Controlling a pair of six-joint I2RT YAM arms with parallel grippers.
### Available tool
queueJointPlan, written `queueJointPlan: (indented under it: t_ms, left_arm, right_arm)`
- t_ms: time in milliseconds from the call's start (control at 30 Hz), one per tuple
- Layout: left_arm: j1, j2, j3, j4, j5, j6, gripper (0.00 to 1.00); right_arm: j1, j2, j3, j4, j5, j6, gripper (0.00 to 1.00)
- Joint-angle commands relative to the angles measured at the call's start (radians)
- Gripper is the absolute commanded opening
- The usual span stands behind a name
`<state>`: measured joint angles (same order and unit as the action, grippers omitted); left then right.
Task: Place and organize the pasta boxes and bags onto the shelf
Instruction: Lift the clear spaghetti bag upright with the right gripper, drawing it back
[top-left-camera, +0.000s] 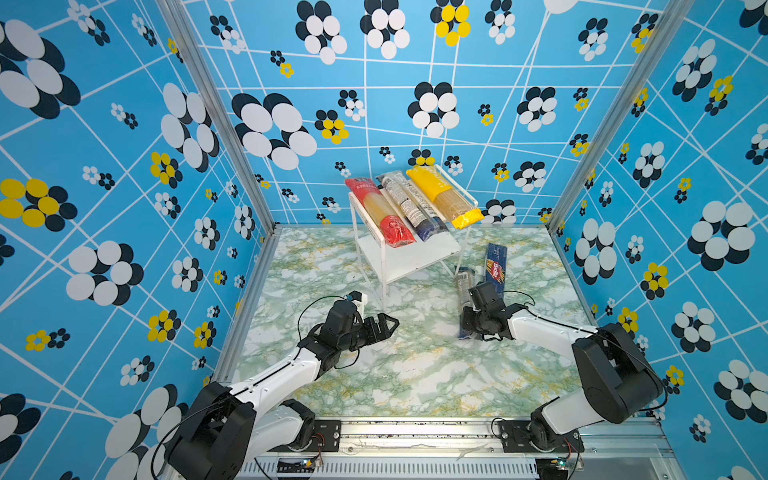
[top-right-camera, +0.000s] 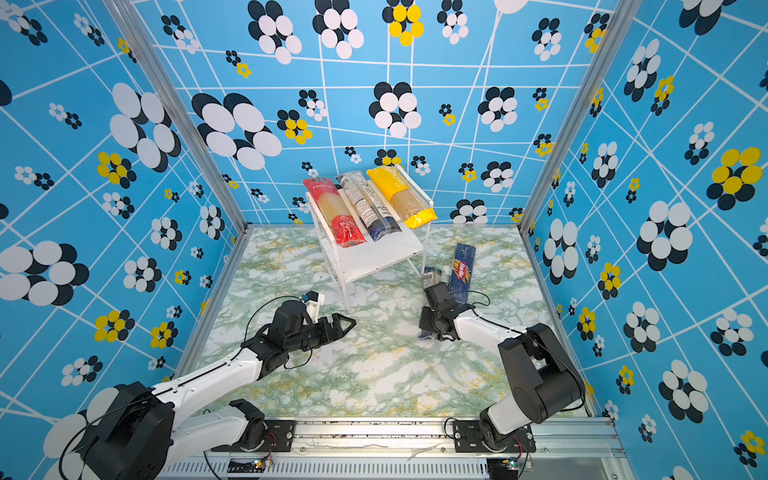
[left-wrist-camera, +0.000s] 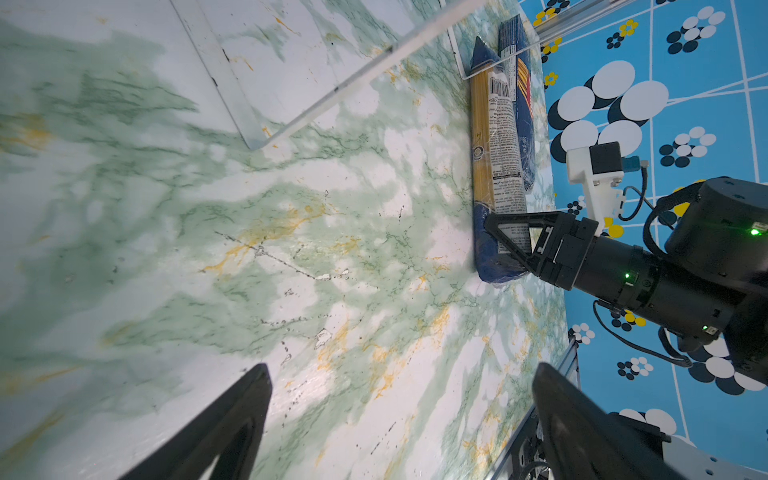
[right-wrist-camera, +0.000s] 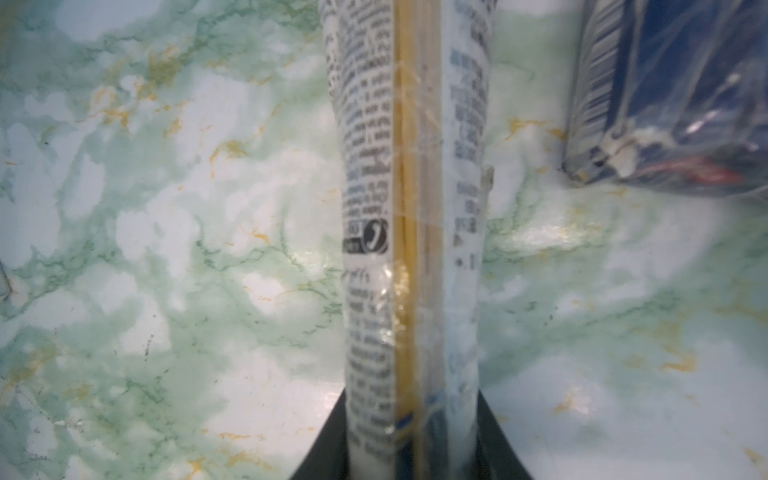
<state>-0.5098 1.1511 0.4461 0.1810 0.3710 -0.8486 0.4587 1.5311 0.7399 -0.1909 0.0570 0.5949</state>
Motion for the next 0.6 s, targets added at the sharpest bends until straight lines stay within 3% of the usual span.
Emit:
queueJointPlan:
  t_ms: [0,567]
  left_arm:
    - [0.01,0.015,0.02,-0.004,0.016,0.002,0.99]
    - [0.01,0.092,0.034,0.044,0.04,0.003,0.99]
  right_arm:
    - [0.035,-0.008,-0.062,-0.174,-0.123,0.002,0.0]
    - [0.056,-0.24,-0.201,-0.26,-0.183,0.052,0.0]
